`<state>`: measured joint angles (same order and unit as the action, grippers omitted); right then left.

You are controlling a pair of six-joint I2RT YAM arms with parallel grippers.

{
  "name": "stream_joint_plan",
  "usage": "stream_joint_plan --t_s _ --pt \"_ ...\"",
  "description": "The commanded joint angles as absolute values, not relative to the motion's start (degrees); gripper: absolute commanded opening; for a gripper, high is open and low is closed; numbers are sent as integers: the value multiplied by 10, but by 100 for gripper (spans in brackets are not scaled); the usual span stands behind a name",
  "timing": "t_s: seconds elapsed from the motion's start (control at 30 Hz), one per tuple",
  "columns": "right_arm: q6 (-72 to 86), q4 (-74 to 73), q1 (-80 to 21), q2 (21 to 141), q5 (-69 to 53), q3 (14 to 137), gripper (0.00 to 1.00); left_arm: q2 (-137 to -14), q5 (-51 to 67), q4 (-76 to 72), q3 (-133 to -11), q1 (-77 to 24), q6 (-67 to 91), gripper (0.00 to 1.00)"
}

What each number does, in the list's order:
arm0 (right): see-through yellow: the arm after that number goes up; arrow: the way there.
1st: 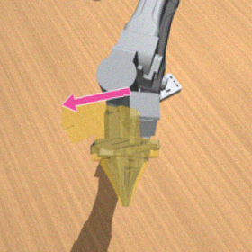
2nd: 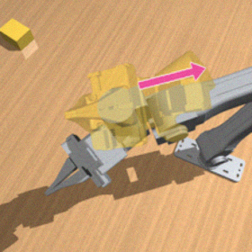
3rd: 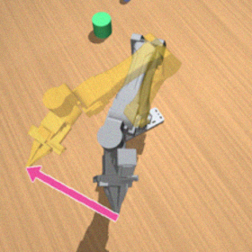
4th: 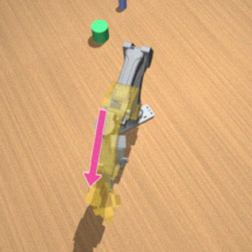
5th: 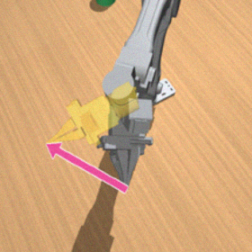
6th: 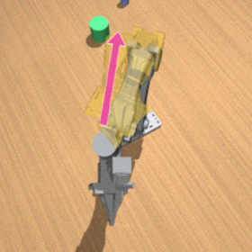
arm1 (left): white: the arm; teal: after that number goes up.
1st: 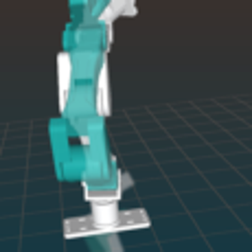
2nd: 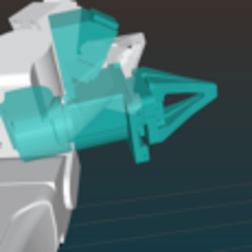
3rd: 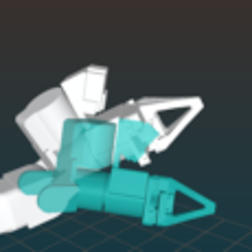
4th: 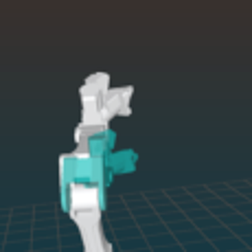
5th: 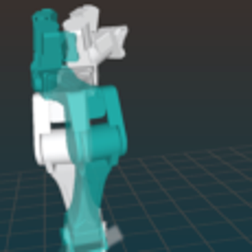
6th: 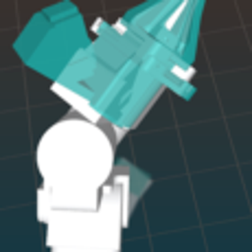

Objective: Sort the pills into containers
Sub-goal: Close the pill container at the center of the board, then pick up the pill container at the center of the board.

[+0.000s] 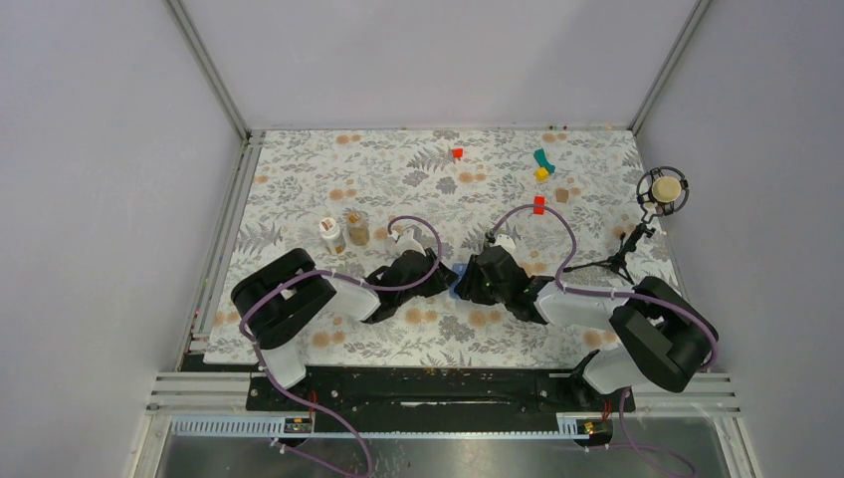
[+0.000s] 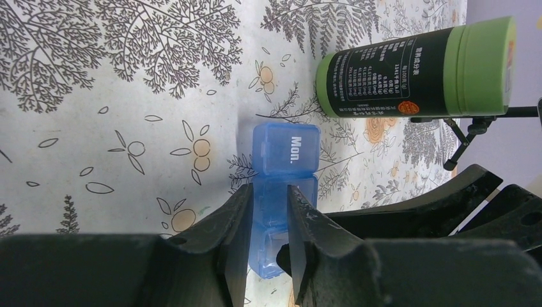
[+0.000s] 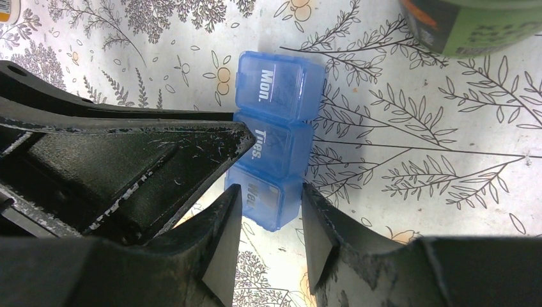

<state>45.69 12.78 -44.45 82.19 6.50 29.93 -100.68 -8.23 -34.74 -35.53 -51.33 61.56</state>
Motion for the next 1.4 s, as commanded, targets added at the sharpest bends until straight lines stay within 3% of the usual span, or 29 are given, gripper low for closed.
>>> stream_joint_plan --t_s 0.0,0.2,0.43,0.77,0.93,1.03,1.37 --pt "436 51 -449 855 90 279 29 -1016 -91 -318 -361 -518 612 25" --pt "437 62 -448 859 81 273 28 -1013 -94 -316 -360 -519 611 25" --pt "440 26 -449 816 80 298 46 -994 -96 -316 -358 -518 608 26" --pt "408 -65 -449 725 87 345 56 -876 -138 -286 -365 -517 581 46" --pt "346 -84 -450 735 66 378 76 -814 -196 -250 -339 -517 581 51" --pt "309 -104 -455 762 72 409 82 -774 -237 -229 -308 -518 590 53" --pt "239 -102 -491 871 141 475 79 -627 -339 -180 -207 -518 631 58"
